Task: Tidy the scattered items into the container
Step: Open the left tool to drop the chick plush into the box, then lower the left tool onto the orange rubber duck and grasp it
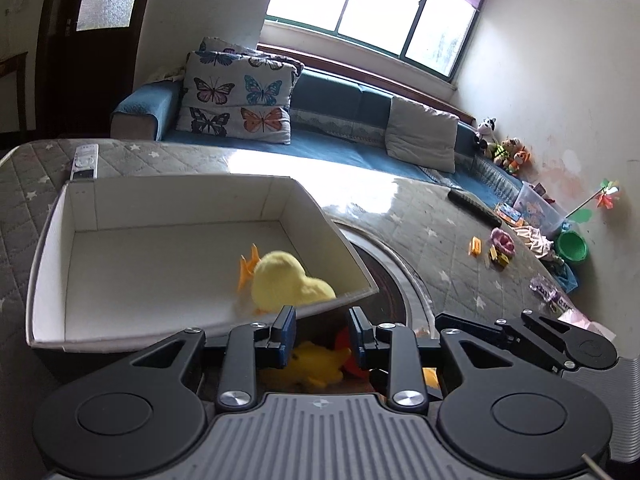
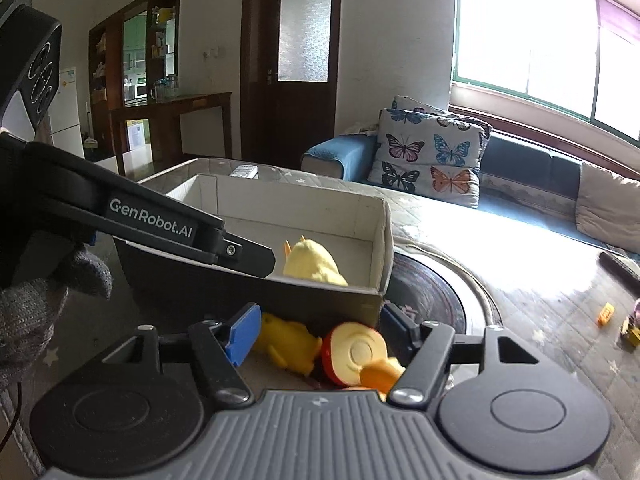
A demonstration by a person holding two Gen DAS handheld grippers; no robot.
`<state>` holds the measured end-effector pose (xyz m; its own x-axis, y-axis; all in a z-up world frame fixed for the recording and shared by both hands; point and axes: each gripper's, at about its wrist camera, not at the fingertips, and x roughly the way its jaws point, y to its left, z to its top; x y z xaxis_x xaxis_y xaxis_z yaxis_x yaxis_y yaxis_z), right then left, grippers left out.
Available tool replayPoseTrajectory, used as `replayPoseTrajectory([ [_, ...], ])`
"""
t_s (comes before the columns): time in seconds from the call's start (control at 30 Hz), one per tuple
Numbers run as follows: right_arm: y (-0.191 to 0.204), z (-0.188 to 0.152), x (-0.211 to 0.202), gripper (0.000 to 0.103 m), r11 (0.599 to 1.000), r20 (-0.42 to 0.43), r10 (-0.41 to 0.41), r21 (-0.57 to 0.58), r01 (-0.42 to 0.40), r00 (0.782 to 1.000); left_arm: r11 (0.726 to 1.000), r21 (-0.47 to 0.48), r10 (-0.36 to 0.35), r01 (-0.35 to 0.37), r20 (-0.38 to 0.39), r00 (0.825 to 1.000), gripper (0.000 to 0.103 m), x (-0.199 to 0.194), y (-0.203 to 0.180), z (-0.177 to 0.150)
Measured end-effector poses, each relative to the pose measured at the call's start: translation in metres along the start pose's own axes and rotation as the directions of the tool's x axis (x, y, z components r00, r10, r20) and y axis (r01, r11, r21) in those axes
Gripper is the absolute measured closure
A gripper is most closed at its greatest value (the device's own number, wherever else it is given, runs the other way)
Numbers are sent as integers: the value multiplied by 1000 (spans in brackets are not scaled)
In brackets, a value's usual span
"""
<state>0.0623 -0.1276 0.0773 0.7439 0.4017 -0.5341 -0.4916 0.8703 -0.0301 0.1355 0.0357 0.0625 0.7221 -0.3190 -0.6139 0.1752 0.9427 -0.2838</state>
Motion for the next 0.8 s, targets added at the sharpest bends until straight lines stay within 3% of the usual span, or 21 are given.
replayPoseTrajectory([
  [0.1,-2,-9,-8,27,1000,-3,-7,14,7,1000,1000,1,3,-3,-17,1000,71,1,-5,-8],
  [0.8,-11,-59,-17,27,992,-88,-40,119,50,995,998,18,-57,59,-84,995,71,6,-34,-37],
])
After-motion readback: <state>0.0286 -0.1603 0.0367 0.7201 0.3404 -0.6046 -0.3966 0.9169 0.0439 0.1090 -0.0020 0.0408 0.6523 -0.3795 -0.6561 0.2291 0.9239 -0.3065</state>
